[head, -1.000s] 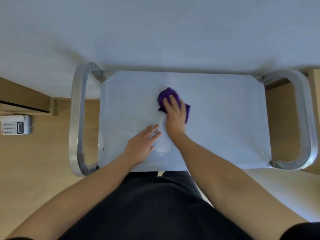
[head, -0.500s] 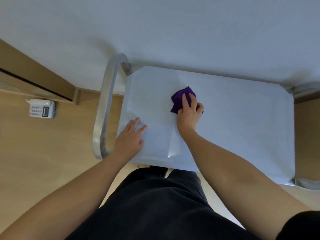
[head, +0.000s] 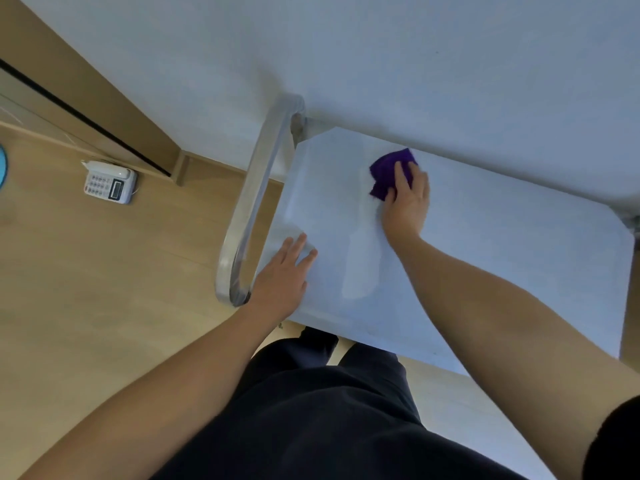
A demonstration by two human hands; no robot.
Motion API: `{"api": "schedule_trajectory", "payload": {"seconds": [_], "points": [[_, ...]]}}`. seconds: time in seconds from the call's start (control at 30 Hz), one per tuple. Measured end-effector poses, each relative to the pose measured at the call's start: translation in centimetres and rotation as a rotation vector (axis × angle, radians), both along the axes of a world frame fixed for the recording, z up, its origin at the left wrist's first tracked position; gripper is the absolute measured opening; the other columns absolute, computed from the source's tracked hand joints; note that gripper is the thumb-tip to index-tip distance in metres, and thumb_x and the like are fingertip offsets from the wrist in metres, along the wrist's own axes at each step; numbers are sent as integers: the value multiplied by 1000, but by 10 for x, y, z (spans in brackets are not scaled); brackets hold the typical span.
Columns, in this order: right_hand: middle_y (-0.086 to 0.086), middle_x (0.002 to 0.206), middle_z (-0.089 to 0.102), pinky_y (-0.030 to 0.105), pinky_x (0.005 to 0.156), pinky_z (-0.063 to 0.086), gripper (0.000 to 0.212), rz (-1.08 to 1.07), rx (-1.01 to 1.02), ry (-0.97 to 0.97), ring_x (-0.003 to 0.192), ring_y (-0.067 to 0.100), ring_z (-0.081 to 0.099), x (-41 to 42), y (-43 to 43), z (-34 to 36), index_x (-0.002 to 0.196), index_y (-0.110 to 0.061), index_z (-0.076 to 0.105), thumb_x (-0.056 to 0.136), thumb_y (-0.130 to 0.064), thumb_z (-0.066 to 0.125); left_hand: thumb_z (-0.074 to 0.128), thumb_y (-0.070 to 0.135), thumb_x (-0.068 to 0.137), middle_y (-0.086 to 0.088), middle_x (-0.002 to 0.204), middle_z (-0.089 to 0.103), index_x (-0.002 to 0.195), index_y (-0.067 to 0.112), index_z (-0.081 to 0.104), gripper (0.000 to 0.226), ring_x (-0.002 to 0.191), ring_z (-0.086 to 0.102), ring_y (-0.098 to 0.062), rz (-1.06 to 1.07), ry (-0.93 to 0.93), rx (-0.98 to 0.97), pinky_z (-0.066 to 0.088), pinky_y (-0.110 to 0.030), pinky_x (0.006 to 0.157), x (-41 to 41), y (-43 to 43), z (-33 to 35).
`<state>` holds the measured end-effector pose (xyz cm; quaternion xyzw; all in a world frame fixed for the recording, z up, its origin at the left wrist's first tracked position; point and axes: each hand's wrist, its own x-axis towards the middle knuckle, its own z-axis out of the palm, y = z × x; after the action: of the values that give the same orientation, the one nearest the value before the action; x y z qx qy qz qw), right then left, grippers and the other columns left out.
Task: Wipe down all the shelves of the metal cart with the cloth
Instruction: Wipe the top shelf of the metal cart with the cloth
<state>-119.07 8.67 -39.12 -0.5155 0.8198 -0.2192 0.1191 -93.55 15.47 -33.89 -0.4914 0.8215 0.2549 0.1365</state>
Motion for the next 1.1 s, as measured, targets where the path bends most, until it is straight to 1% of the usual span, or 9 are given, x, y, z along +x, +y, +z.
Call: {"api": "schedule_trajectory", "payload": {"seconds": [0.1, 0.17, 0.27, 0.33, 0.47, 0.6, 0.73, 0.87, 1.1], "points": [[10, 153, 35, 44, 115, 24, 53, -121, 44, -4, 143, 37, 25, 46, -22, 7, 142, -14, 45, 89, -9, 51, 43, 21, 101, 4, 163, -13, 155, 27, 14, 62, 150, -7, -19, 15, 8, 5, 33, -30, 111, 0, 1, 0], [15, 144, 47, 49, 109, 34, 51, 163, -39, 1, 136, 41, 37, 81, -29, 4, 133, -11, 56, 82, -6, 58, 42, 22, 101, 4, 163, -14, 155, 28, 12, 62, 150, -8, -18, 14, -4, 7, 32, -30, 111, 1, 1, 2], [8, 147, 44, 46, 112, 30, 56, 688, -19, 74, 137, 37, 35, 109, -25, 4, 138, -17, 51, 84, -4, 61, 42, 25, 101, 3, 162, -16, 155, 29, 8, 63, 150, -9, -18, 13, -26, -5, 30, -29, 113, 2, 2, 1], [10, 147, 44, 47, 112, 31, 56, 803, -18, 79, 136, 38, 37, 94, -39, 4, 139, -17, 50, 85, -6, 64, 43, 24, 101, 2, 162, -15, 154, 28, 10, 63, 150, -8, -18, 21, -20, -6, 29, -30, 115, 2, 3, 0], [18, 143, 48, 48, 111, 33, 51, 462, -38, 62, 131, 42, 42, 36, -55, 0, 134, -12, 55, 84, -2, 62, 43, 20, 101, 3, 163, -13, 154, 27, 13, 61, 150, -7, -19, 44, 2, -2, 28, -32, 117, 0, 4, -4], [8, 152, 36, 38, 117, 21, 55, 101, 43, -11, 141, 34, 27, 35, -44, 7, 143, -16, 45, 90, 0, 48, 44, 17, 101, 1, 163, -14, 154, 25, 14, 62, 150, -8, -22, 44, -7, 4, 24, -37, 119, -3, 8, -10], [13, 137, 54, 46, 107, 37, 56, 409, -53, 34, 127, 42, 46, 87, -9, 4, 129, -13, 60, 76, 6, 60, 46, 13, 99, -1, 162, -15, 154, 23, 15, 65, 150, -8, -23, 45, -46, 5, 21, -39, 120, -5, 8, -10], [5, 145, 46, 48, 107, 37, 60, 600, 12, 80, 132, 36, 40, 70, 24, 7, 137, -21, 52, 81, 3, 54, 50, 8, 96, -2, 163, -14, 153, 23, 16, 68, 150, -8, -25, 58, -87, -10, 21, -41, 120, -12, 7, -6], [2, 154, 33, 47, 108, 30, 66, -200, 169, 42, 135, 35, 30, -43, 72, 20, 144, -23, 41, 84, 1, 48, 45, -8, 91, -4, 163, -11, 150, 18, 22, 69, 150, -8, -28, 118, -82, -17, 35, -40, 113, -26, 11, -2]]}}
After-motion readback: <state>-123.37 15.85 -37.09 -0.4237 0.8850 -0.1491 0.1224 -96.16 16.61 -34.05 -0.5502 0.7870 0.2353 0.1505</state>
